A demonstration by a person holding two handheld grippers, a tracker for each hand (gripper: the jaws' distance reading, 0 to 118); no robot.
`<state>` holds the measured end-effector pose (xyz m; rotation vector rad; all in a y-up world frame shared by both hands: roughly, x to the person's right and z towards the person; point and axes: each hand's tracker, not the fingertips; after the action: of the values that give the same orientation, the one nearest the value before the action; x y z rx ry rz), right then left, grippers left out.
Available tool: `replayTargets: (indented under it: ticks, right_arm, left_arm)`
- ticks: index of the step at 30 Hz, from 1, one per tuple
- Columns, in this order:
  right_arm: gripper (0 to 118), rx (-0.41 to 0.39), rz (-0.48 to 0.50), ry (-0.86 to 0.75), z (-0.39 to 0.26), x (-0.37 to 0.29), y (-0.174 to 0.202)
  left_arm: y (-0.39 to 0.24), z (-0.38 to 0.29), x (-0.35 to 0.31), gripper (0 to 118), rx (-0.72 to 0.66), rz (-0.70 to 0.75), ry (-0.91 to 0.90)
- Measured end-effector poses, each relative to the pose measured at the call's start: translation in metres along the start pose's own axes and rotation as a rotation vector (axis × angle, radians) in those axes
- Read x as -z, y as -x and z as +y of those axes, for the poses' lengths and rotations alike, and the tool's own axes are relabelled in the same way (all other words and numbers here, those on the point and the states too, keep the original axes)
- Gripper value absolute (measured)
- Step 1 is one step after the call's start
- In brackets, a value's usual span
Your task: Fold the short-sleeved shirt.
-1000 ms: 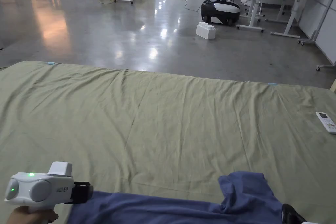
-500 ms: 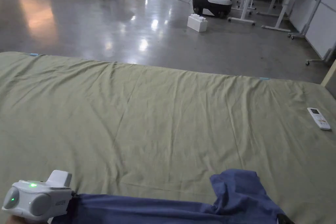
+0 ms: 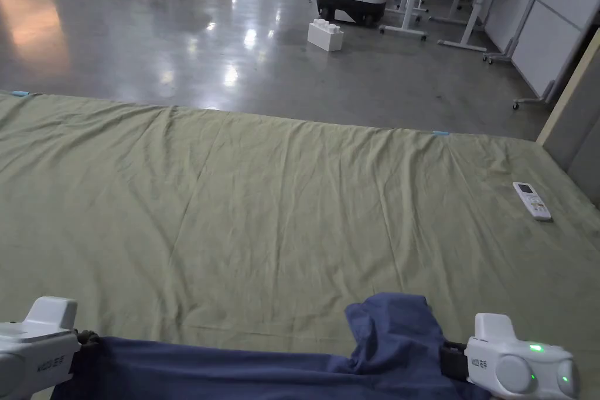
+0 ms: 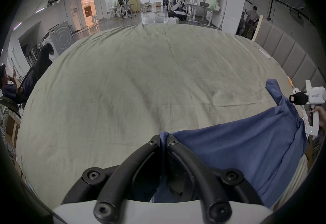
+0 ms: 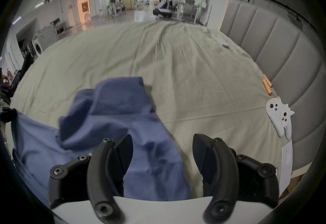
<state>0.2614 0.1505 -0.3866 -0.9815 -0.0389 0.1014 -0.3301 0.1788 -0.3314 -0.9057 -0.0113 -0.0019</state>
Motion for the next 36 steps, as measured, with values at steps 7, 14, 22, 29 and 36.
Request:
replayTargets:
  ticks: [7,14,22,29,36]
  right_arm:
    - [65,-0.059,0.054,0.068,0.007,0.042,-0.001]
    - [3,-0.114,0.032,0.048,0.006,0.028,0.025]
    - [2,-0.015,0.068,-0.029,0.003,-0.013,0.008]
    - [2,0.009,0.102,-0.122,-0.017,-0.090,-0.007]
    - [2,0.012,0.119,-0.178,-0.056,-0.155,-0.018]
  left_arm:
    - [-0.013,-0.003,-0.011,5,-0.006,0.008,0.005]
    - [-0.012,-0.003,-0.013,5,-0.005,0.014,0.001]
    - [-0.005,-0.006,-0.037,6,-0.031,-0.014,-0.032]
    - [0.002,-0.014,-0.080,5,-0.050,-0.041,-0.095]
    - [0.008,-0.037,-0.128,6,-0.043,-0.082,-0.159]
